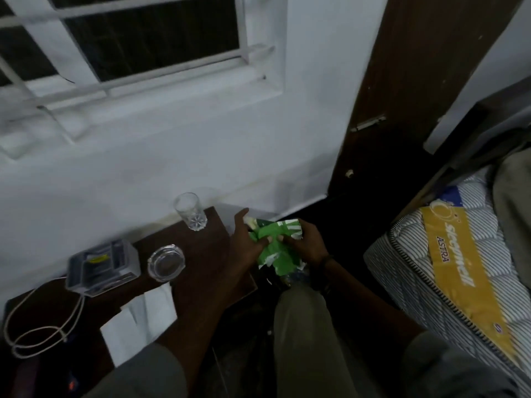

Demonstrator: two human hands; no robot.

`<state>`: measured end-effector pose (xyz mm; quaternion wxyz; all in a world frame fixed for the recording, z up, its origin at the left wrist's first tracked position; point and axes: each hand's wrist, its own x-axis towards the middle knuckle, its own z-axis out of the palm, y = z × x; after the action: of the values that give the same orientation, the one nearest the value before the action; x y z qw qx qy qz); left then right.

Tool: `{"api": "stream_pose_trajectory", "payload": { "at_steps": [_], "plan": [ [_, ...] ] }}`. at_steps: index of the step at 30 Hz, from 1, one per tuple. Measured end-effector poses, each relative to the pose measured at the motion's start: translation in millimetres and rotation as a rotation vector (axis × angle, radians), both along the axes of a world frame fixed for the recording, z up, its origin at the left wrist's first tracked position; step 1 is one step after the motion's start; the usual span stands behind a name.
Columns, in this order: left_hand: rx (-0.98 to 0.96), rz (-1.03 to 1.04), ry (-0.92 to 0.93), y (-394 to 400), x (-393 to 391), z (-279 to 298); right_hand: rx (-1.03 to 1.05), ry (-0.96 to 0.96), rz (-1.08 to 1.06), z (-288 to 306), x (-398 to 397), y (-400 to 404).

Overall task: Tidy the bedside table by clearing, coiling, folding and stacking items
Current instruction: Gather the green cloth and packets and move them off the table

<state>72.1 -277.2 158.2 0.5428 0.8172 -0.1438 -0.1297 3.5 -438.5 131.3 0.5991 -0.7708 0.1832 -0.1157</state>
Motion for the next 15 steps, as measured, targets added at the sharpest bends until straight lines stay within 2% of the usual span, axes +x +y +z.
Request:
{"api": "stream_pose_trajectory", "payload": {
  "at_steps": [9, 15],
  "plan": [
    [0.078, -0.082, -0.017, -41.4, 44.9, -26.0, -0.143, 0.035, -0.059, -24.9, 33.6, -43.4],
    [0.103, -0.124, 0.092, -56.4, 53.1, -63.7, -0.155, 0.107, -0.109, -57.0, 36.0, -50.3]
  ]
}}
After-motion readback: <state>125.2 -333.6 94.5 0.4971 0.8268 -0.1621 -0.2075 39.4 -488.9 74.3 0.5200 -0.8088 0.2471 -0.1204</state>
